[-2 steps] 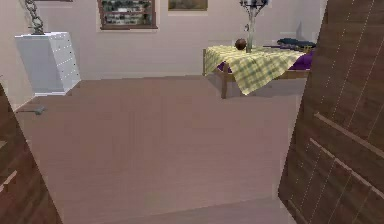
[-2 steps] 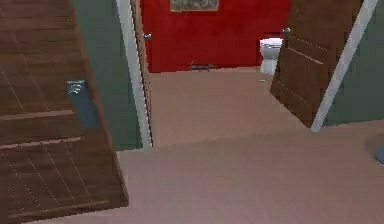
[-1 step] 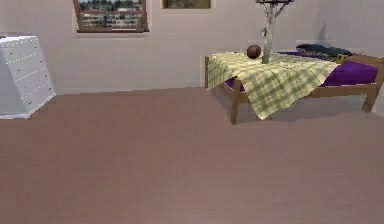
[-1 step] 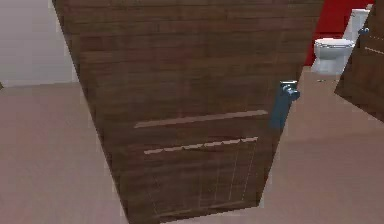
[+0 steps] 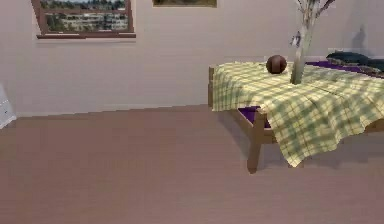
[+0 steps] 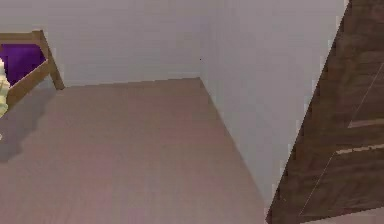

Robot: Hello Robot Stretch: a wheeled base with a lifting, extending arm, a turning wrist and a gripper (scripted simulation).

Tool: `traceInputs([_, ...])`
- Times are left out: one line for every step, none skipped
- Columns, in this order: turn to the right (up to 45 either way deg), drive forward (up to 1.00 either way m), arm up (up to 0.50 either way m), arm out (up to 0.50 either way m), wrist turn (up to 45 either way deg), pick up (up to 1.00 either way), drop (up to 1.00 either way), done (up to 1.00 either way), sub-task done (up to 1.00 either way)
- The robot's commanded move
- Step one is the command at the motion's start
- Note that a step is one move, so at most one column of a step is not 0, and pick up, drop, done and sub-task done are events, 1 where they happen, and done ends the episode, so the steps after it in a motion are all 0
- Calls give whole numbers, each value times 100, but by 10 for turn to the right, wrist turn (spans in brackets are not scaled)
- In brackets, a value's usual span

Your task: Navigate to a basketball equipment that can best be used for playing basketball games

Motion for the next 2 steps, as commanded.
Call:
traceInputs([0,100,0,0,0,0,0,0,0])
traceInputs([-30,0,0,0,0,0,0,0,0])
